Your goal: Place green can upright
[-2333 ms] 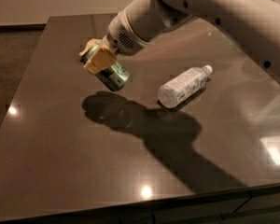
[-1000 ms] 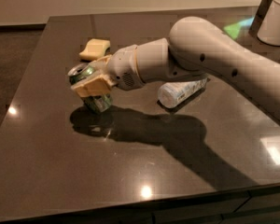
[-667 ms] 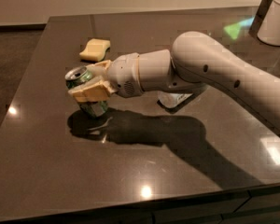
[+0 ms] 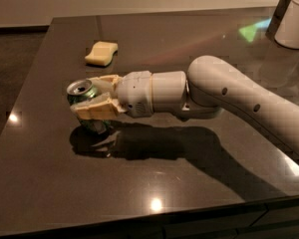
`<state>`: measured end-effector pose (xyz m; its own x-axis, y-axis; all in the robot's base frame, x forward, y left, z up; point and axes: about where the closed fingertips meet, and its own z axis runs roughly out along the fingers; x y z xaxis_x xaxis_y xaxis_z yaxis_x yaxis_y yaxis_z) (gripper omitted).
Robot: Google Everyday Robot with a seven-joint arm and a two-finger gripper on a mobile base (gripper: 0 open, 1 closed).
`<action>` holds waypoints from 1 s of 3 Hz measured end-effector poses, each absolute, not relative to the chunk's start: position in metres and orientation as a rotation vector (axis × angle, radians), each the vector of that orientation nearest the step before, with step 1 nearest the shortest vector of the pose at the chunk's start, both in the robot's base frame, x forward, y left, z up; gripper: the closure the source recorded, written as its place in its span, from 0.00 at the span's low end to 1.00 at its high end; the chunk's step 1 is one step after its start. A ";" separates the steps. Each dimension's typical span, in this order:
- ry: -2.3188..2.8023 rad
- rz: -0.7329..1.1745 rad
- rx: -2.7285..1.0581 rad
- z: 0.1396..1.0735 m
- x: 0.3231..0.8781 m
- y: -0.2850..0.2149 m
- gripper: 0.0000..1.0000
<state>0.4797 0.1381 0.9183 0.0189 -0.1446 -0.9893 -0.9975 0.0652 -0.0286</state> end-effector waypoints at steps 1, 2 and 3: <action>1.287 1.103 -1.250 0.915 0.472 0.137 1.00; 1.215 1.134 -1.233 0.915 0.467 0.136 0.82; 1.208 1.135 -1.237 0.915 0.465 0.137 0.59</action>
Offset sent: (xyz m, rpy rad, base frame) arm -0.0178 -0.0085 -0.0057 0.1853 -0.0565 0.0632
